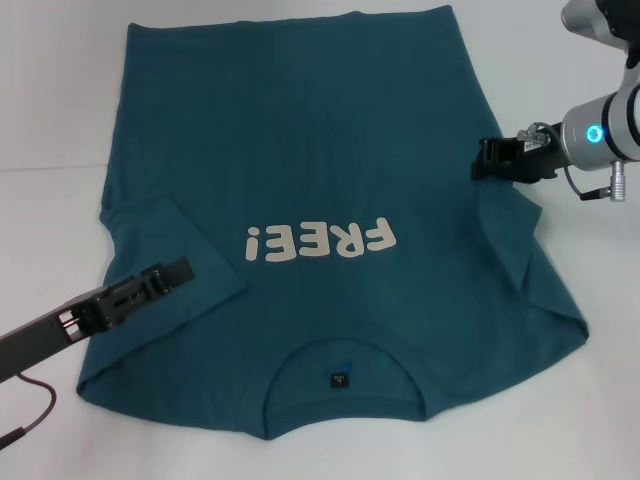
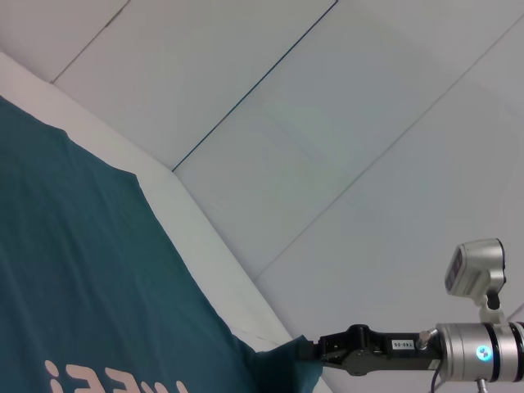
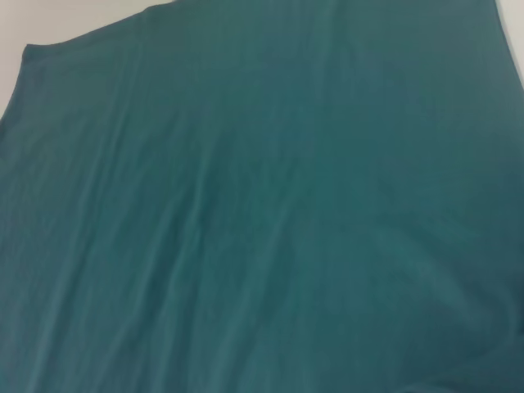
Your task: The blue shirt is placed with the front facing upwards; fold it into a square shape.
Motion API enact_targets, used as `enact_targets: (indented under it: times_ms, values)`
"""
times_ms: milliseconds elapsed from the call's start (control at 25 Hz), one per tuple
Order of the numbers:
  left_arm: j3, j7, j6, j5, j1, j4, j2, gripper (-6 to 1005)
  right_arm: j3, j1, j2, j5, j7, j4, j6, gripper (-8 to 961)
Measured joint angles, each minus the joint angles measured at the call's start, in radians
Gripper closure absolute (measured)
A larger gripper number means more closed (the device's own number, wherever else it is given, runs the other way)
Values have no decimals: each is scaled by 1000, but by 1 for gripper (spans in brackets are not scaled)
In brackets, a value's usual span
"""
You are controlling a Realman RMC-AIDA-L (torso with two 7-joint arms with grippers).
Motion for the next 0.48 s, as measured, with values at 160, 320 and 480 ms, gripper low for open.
enact_targets:
  times_ms: [160, 320, 480]
  values:
    - [0, 0, -1, 0, 0, -3, 0, 205, 0, 1, 2, 7, -16, -4, 1, 931]
    - [0, 0, -3, 0, 0, -8, 1, 205, 0, 7, 6, 19, -44, -4, 5, 885]
    - [0, -1, -10, 0, 1, -11, 4, 205, 0, 13, 15, 39, -70, 0, 19, 710]
